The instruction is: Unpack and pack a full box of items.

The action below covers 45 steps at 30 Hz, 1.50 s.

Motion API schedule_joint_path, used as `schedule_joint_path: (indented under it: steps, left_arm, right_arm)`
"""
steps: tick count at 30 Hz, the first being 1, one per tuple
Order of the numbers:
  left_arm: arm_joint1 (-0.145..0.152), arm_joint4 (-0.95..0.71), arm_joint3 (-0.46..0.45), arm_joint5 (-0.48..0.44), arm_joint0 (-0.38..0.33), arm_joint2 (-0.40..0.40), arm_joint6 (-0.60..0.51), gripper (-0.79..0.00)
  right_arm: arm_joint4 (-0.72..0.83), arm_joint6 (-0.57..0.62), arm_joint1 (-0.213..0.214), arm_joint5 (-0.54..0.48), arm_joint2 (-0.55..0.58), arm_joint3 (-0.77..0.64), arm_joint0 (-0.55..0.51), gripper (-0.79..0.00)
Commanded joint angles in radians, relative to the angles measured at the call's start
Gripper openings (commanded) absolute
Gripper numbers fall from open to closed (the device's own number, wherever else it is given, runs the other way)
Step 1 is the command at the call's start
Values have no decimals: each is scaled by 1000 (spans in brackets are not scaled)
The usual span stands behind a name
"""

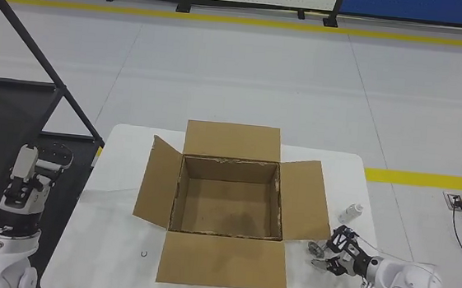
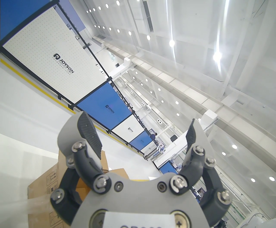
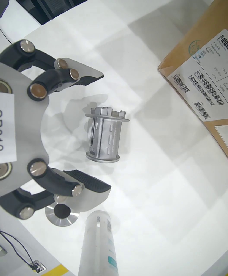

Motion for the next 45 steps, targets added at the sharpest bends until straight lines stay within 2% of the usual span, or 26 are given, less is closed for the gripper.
schedule_joint_path:
  steps: [1, 7, 9, 11, 12, 13, 14, 15, 16, 21, 28, 36, 38, 40, 45]
  left_arm:
    - [0, 0, -1, 0, 1, 0, 0, 0]
    - [0, 5, -5, -1, 4, -2, 1, 0]
    - [0, 6, -6, -2, 4, -2, 0, 0]
    - [0, 7, -7, -2, 5, -2, 1, 0]
    - [0, 8, -7, -2, 5, -2, 1, 0]
    - [0, 9, -8, -2, 6, -3, 2, 0]
    - [0, 9, -8, -2, 6, -3, 2, 0]
    - [-1, 9, -8, -2, 7, -4, 2, 0]
    - [0, 9, -8, -2, 8, -4, 1, 0]
    - [-1, 12, -11, -3, 10, -3, -2, 0]
    - [-1, 11, -17, -5, 8, 1, -7, 0]
    - [-1, 5, -19, -12, 14, -8, 3, 0]
    - [-2, 2, -19, -16, 18, -14, 6, 0]
    - [-2, -2, -20, -20, 24, -21, 13, 0]
    - [-3, -20, -20, -29, 39, -55, 37, 0]
  right_arm:
    - [-1, -7, -2, -2, -6, 11, 3, 0]
    - [-3, -33, -7, 7, -20, 22, 3, -77]
    - [-5, -36, -9, 12, -24, 24, 3, -163]
    - [-5, -42, -9, 13, -24, 28, 4, -468]
    - [-5, -47, -9, 14, -22, 30, 3, -499]
    - [-7, -52, -9, 13, -19, 31, 3, -566]
    - [-9, -59, -8, 13, -13, 31, 2, -711]
    - [-11, -67, -6, 11, -7, 29, -2, -767]
    - [-12, -77, -5, 12, 1, 22, -8, -785]
    - [-6, -116, 13, 8, 85, -43, -70, -785]
    - [76, -96, 47, 42, 331, -304, -269, -785]
    - [279, 28, 59, 77, 583, -593, -455, -785]
    - [315, 82, 60, 87, 602, -651, -468, -785]
    - [370, 135, 63, 53, 598, -695, -464, -785]
    - [413, 249, 68, 101, 551, -778, -407, -785]
